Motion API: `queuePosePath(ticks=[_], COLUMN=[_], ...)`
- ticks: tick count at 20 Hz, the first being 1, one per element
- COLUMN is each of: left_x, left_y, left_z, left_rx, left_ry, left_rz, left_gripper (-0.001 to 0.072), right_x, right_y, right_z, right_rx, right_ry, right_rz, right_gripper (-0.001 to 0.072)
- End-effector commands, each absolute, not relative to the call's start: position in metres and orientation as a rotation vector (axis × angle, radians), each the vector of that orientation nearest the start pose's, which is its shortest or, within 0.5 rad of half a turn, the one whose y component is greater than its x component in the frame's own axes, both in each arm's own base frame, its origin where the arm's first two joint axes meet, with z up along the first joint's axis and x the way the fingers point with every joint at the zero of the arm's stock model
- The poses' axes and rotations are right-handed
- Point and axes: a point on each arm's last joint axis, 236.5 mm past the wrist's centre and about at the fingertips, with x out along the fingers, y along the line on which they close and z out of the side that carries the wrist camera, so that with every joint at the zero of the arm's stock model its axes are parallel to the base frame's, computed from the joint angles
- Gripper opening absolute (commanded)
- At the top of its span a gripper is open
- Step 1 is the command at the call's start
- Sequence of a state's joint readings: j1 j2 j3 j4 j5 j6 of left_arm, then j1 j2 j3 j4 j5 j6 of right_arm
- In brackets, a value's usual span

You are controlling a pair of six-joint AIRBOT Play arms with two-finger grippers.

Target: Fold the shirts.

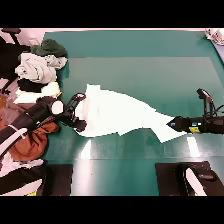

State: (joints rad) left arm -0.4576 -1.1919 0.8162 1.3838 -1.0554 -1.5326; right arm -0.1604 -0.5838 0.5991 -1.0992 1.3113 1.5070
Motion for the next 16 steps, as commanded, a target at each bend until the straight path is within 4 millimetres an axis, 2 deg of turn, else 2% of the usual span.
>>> queuePosePath(ticks=[1,2,3,6,11,14,16], left_x=[0.258,0.258,0.257,0.251,0.271,0.291,0.299], left_y=[-0.176,-0.178,-0.181,-0.182,-0.2,-0.21,-0.214], left_z=[-0.081,-0.081,-0.08,-0.065,0.004,0.042,0.058], left_rx=[0.157,0.144,0.129,0.127,-0.005,-0.087,-0.115], left_ry=[1.467,1.462,1.464,1.489,1.368,1.279,1.246], left_rz=[-0.485,-0.49,-0.495,-0.507,-0.49,-0.468,-0.462], left_gripper=[0.0179,0.0077,0.0025,0.0025,0.0025,0.0025,0.0025], right_x=[0.216,0.216,0.216,0.218,0.233,0.23,0.23], right_y=[0.07,0.07,0.07,0.075,0.084,0.115,0.14], right_z=[0.022,0.018,0.012,-0.003,-0.006,0.0,0.002], right_rx=[0.445,0.45,0.458,0.507,0.513,0.495,0.428], right_ry=[1.231,1.251,1.279,1.361,1.327,1.322,1.296], right_rz=[0.209,0.207,0.205,0.213,0.247,0.346,0.42], right_gripper=[0.0441,0.0441,0.0441,0.0441,0.0441,0.0441,0.044])
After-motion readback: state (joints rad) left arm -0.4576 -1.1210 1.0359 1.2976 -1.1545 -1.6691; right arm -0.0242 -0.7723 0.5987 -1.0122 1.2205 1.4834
